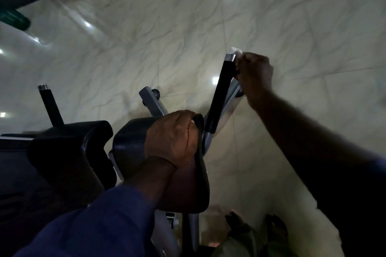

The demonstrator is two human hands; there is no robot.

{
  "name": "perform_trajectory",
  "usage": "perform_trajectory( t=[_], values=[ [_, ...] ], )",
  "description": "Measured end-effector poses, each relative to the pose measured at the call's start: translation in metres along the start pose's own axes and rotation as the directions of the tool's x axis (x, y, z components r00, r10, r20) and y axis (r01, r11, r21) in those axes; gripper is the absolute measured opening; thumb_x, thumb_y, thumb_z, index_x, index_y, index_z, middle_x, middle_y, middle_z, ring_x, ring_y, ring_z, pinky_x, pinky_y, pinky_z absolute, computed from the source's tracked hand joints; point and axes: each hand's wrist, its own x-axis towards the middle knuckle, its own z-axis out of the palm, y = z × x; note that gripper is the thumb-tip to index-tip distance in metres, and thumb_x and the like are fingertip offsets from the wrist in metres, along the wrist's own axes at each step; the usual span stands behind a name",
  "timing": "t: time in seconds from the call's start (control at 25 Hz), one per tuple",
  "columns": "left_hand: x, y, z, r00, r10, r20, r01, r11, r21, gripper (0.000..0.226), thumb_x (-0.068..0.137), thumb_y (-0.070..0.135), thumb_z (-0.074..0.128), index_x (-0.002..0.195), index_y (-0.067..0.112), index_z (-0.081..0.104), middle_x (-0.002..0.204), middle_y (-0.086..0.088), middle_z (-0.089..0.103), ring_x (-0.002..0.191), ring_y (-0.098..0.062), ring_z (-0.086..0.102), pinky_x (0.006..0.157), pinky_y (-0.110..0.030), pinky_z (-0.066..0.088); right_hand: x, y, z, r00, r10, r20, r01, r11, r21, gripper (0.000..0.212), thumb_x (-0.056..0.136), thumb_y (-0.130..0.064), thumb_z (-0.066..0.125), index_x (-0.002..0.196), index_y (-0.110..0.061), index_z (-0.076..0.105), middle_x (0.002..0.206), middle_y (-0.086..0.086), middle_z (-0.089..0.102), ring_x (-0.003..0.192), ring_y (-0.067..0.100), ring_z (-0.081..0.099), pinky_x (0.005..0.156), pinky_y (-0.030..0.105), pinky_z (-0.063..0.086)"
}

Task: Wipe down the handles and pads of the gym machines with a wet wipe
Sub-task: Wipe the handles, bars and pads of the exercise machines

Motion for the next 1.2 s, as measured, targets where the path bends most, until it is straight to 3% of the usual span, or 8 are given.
perform_trajectory(
  t=[0.12,0.28,0.36,0.44,0.52,0.6,0.96,1.2],
  values=[
    [-0.001,0.001,-0.001,1.0,-0.003,0.009,0.003,1.0,0.012,0.034,0.094,0.031,0.043,0.107,0.019,0.072,0.099,-0.003,0.075,0.088,-0.028,0.069,0.072,-0.039,0.055,-0.014,0.008,0.007,0.881,-0.467,-0.082,0.437,0.867,-0.241,0.024,0.104,-0.016,0.054,0.11,-0.016,0.078,0.14,-0.009,0.06,0.125,0.008,0.061,0.103,0.01,0.042],
    [0.0,0.001,0.0,1.0,0.004,0.031,-0.005,1.0,0.006,0.038,0.096,0.033,0.04,0.11,0.018,0.072,0.103,-0.004,0.075,0.092,-0.028,0.069,0.076,-0.04,0.056,0.025,0.005,0.016,0.573,-0.775,0.267,0.805,0.472,-0.359,0.018,0.094,0.003,0.053,0.08,0.0,0.064,0.095,0.015,0.069,0.087,0.036,0.064,0.073,0.046,0.056],
    [-0.001,-0.001,0.0,1.0,0.014,0.023,-0.014,1.0,0.012,0.038,0.096,0.032,0.04,0.112,0.018,0.072,0.104,-0.004,0.075,0.093,-0.028,0.069,0.076,-0.04,0.056,0.031,-0.008,0.015,0.796,-0.537,0.278,0.6,0.757,-0.257,0.021,0.096,-0.007,0.05,0.085,-0.003,0.068,0.085,0.008,0.069,0.085,0.031,0.063,0.077,0.042,0.053],
    [-0.001,-0.001,0.0,1.0,0.01,0.014,-0.01,1.0,0.008,0.037,0.096,0.032,0.041,0.111,0.018,0.072,0.103,-0.003,0.074,0.091,-0.028,0.069,0.074,-0.04,0.055,0.025,-0.016,0.021,0.969,-0.126,0.214,0.08,0.974,0.212,0.028,0.09,-0.012,0.047,0.07,-0.007,0.066,0.067,0.01,0.063,0.072,0.028,0.061,0.072,0.042,0.048],
    [-0.001,-0.001,0.001,1.0,0.009,0.011,-0.009,1.0,0.008,0.036,0.095,0.03,0.043,0.109,0.017,0.072,0.102,-0.004,0.074,0.09,-0.029,0.069,0.073,-0.041,0.055,0.016,-0.017,0.032,0.967,0.136,0.214,-0.249,0.671,0.699,0.031,0.088,-0.007,0.046,0.061,-0.003,0.059,0.06,0.02,0.055,0.059,0.029,0.056,0.06,0.04,0.042],
    [-0.002,0.0,0.001,1.0,0.018,0.004,-0.018,1.0,0.007,0.035,0.094,0.029,0.044,0.108,0.016,0.072,0.101,-0.006,0.074,0.09,-0.03,0.069,0.073,-0.043,0.056,0.006,-0.012,0.038,0.955,0.246,0.163,-0.268,0.492,0.828,0.033,0.094,-0.008,0.048,0.066,-0.005,0.065,0.067,0.017,0.062,0.065,0.026,0.058,0.064,0.034,0.043],
    [-0.002,0.0,0.002,0.997,0.066,-0.046,-0.065,0.998,0.024,0.038,0.094,0.027,0.045,0.11,0.011,0.076,0.105,-0.006,0.078,0.093,-0.027,0.073,0.076,-0.033,0.054,-0.121,0.053,0.043,0.974,0.192,0.117,-0.224,0.798,0.56,0.03,0.099,-0.023,0.07,0.126,-0.011,0.073,0.111,0.0,0.077,0.098,0.008,0.069,0.09,0.029,0.057],
    [-0.002,-0.001,0.002,0.999,0.04,-0.032,-0.039,0.999,0.03,0.03,0.093,0.026,0.049,0.106,0.015,0.073,0.095,-0.005,0.075,0.081,-0.031,0.068,0.065,-0.038,0.054,-0.032,0.018,0.031,0.924,0.309,0.225,-0.341,0.401,0.85,0.015,0.104,-0.01,0.059,0.109,-0.01,0.073,0.082,0.0,0.07,0.071,0.008,0.064,0.067,0.025,0.052]
  ],
)
